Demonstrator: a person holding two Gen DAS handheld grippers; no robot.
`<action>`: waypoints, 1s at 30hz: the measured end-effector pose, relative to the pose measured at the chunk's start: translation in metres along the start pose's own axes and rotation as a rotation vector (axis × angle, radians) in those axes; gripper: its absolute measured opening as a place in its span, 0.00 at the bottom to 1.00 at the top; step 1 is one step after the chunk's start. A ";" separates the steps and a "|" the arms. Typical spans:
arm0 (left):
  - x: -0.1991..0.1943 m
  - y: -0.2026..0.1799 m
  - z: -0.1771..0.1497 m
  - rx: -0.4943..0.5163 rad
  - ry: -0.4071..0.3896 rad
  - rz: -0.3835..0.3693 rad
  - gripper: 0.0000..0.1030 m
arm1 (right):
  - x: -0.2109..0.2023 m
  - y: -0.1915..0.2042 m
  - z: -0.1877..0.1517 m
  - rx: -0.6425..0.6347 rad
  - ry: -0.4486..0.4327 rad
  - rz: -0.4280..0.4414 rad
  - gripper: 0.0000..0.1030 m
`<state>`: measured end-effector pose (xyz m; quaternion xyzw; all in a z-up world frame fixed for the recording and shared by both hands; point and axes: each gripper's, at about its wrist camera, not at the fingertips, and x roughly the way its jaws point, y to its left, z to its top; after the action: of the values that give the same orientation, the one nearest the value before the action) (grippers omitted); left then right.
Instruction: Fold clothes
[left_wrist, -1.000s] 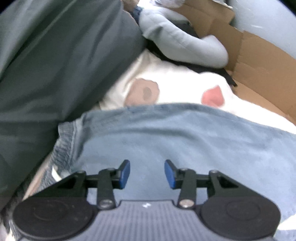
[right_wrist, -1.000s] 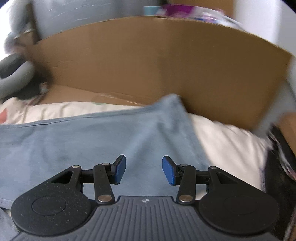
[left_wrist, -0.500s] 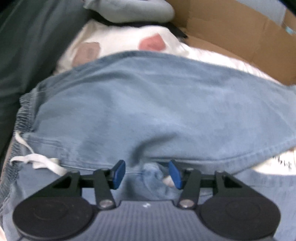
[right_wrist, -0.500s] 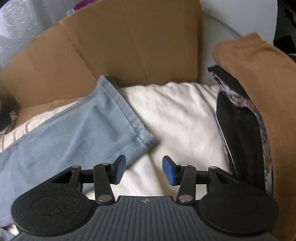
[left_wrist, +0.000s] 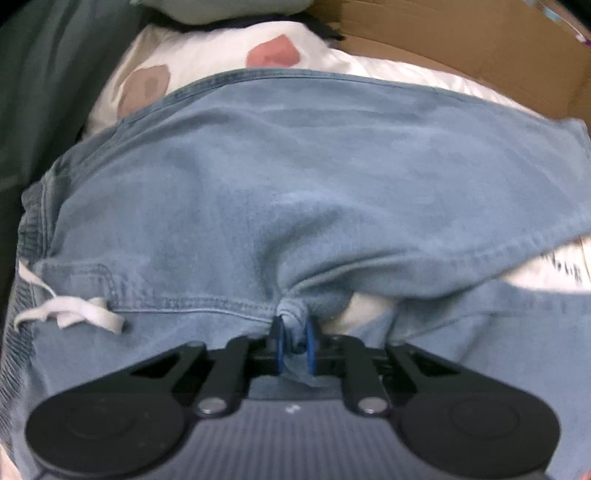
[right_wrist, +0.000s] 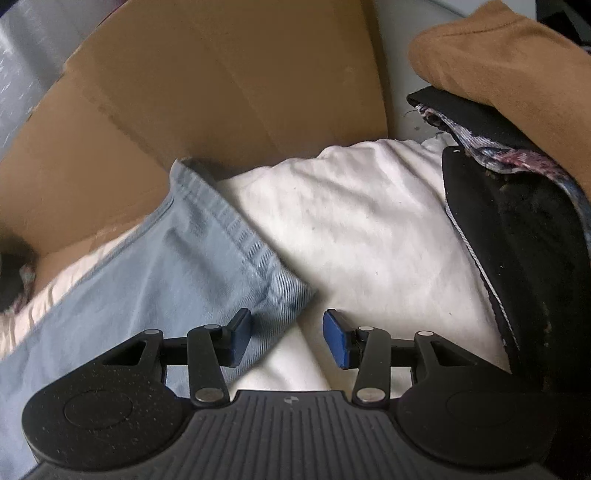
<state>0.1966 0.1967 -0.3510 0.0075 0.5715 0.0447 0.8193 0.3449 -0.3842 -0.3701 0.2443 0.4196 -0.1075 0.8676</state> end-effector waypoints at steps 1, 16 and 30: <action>0.001 0.003 -0.001 -0.005 0.010 -0.005 0.10 | 0.001 0.000 0.003 0.003 -0.004 0.004 0.48; 0.027 0.007 -0.012 0.143 0.038 -0.052 0.09 | 0.007 0.010 0.029 -0.085 -0.071 -0.044 0.08; -0.010 0.037 0.017 -0.030 -0.114 -0.185 0.29 | -0.013 0.025 0.026 -0.148 -0.123 -0.123 0.27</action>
<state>0.2068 0.2333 -0.3334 -0.0550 0.5216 -0.0229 0.8511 0.3646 -0.3764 -0.3378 0.1464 0.3868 -0.1442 0.8990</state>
